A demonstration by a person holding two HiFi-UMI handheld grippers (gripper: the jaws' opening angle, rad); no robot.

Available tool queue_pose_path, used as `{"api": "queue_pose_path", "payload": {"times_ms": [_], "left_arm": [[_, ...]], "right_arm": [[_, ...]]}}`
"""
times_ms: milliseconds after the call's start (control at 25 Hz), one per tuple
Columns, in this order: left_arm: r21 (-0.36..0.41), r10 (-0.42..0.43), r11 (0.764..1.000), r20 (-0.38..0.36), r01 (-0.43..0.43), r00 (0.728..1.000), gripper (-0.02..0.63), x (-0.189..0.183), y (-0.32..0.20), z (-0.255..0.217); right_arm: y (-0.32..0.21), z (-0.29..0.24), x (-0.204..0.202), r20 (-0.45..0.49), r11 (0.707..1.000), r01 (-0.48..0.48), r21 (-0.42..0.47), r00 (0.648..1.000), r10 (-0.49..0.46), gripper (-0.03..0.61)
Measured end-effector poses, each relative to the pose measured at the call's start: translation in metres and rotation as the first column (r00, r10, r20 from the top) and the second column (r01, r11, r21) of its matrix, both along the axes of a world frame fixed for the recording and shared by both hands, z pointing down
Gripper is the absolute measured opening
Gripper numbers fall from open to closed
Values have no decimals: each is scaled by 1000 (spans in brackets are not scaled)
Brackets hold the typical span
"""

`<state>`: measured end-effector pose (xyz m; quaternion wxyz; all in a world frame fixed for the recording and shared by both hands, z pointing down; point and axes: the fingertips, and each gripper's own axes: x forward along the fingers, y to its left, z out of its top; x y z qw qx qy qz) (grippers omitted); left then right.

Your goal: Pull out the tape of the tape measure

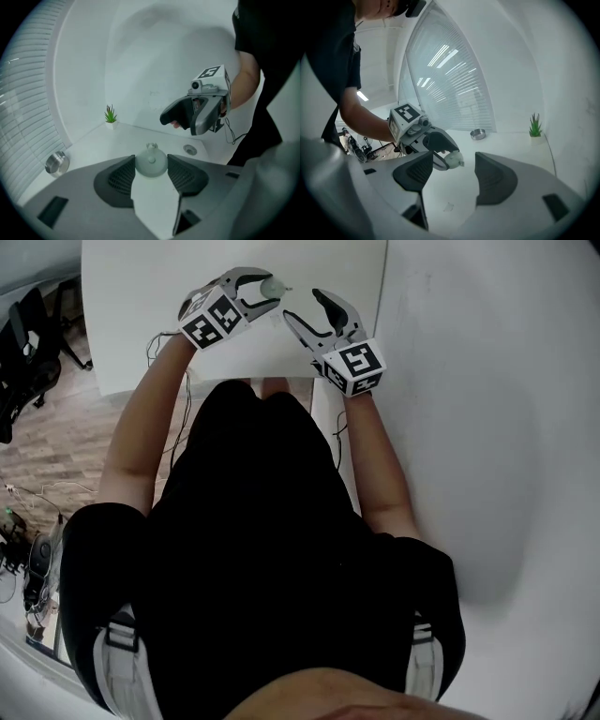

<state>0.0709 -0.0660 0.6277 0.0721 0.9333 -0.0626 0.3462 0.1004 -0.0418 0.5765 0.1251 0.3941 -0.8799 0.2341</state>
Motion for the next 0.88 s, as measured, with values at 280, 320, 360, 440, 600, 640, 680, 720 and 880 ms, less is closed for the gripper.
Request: {"api": "queue_pose_path", "payload": {"times_ms": [280, 320, 360, 440, 600, 640, 680, 720, 880], "left_arm": [[39, 19, 999, 21, -20, 1000, 225, -40, 17, -62], [45, 18, 999, 26, -19, 1000, 225, -48, 19, -71], [51, 17, 999, 29, -18, 999, 225, -56, 21, -80], [60, 13, 998, 33, -15, 999, 225, -67, 25, -96], [64, -15, 998, 30, 13, 999, 225, -72, 21, -112], [65, -22, 998, 27, 20, 999, 225, -72, 20, -116], [69, -26, 997, 24, 25, 999, 225, -73, 18, -120], [72, -29, 997, 22, 27, 999, 225, -75, 17, -124], [67, -34, 997, 23, 33, 999, 225, -94, 18, -142]], "right_arm": [[0, -50, -31, -7, 987, 131, 88, 991, -131, 212], [-2, -58, -39, -13, 983, 154, 102, 988, -153, 209], [-3, -67, -47, -18, 978, 175, 113, 984, -174, 206], [-3, -81, -60, -25, 967, 220, 130, 976, -218, 191], [-2, -89, -71, -26, 937, 315, 150, 949, -315, 163], [-2, -90, -73, -28, 930, 332, 155, 943, -332, 156], [-3, -91, -76, -31, 925, 345, 159, 938, -345, 148], [-3, -93, -79, -34, 921, 355, 163, 934, -355, 140], [-8, -105, -101, -45, 904, 394, 166, 919, -392, 111]]}}
